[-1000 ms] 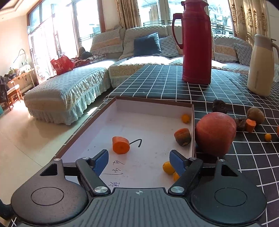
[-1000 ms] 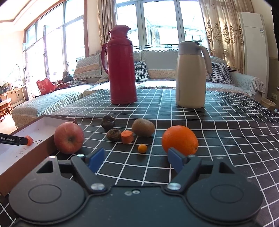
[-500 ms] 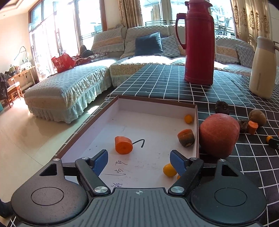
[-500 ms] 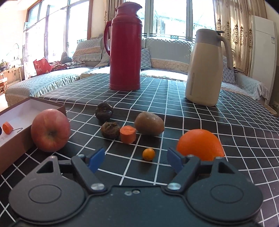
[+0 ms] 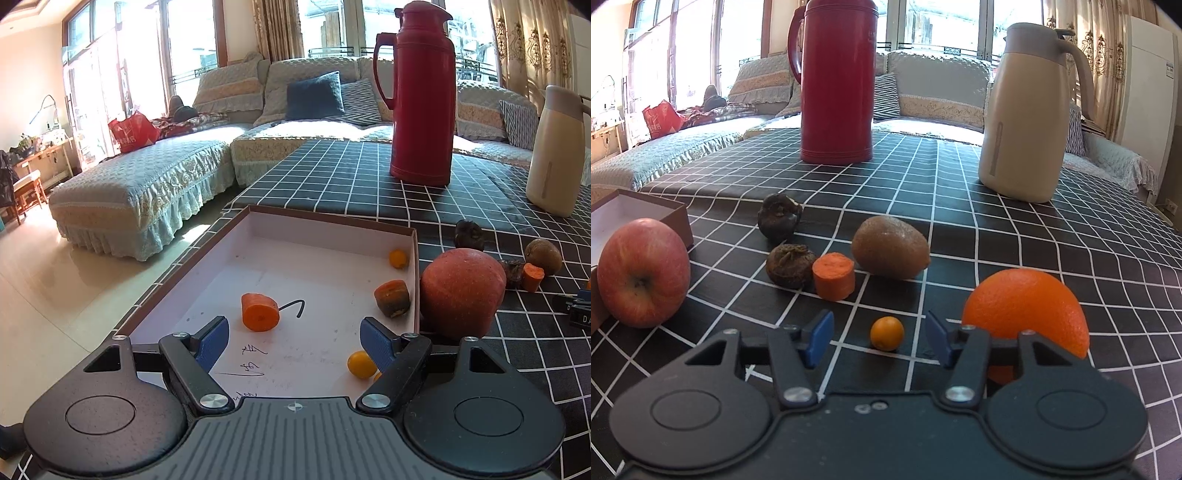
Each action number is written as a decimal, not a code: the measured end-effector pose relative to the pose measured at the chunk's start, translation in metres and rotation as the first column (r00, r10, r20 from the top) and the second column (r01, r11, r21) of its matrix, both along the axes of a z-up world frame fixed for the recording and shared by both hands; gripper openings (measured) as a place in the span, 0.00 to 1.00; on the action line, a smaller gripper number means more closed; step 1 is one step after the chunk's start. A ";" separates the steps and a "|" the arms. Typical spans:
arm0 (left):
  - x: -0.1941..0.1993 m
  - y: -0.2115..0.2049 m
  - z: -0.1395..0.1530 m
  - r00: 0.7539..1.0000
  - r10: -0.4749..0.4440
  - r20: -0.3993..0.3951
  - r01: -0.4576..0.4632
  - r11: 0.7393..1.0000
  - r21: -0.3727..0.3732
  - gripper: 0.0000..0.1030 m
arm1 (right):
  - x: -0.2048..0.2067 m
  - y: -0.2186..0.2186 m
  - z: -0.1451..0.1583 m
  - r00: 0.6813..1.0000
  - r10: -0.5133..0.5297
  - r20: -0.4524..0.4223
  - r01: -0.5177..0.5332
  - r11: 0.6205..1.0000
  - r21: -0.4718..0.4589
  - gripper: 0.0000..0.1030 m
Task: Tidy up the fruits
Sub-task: 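Move the right tool to the remaining kumquat near the orange, then close the right tool on the kumquat and lift it toward the box, then open the right tool over the white box to drop the kumquat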
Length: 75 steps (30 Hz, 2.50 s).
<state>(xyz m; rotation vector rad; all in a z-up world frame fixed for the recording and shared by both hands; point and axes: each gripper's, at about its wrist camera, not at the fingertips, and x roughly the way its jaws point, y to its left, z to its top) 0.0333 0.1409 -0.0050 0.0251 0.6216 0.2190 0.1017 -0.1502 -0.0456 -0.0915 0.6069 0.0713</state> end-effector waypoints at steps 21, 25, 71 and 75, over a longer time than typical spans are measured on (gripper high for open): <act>0.001 0.003 0.001 1.000 0.007 0.007 -0.007 1.000 -0.009 0.76 | 0.011 -0.004 -0.005 0.999 -0.029 -0.037 0.030 0.999 0.022 0.24; 0.001 0.004 0.001 1.000 0.009 0.006 -0.009 1.000 -0.009 0.76 | 0.012 -0.004 -0.005 0.999 -0.029 -0.042 0.030 0.999 0.022 0.19; 0.006 0.078 -0.001 0.984 0.175 -0.001 -0.175 0.981 -0.085 0.76 | -0.050 0.226 0.027 0.870 0.490 -0.051 -0.489 0.871 0.043 0.27; 0.005 0.076 -0.001 0.986 0.169 0.001 -0.168 0.982 -0.084 0.76 | -0.052 0.217 0.032 0.877 0.481 -0.025 -0.478 0.876 0.062 0.28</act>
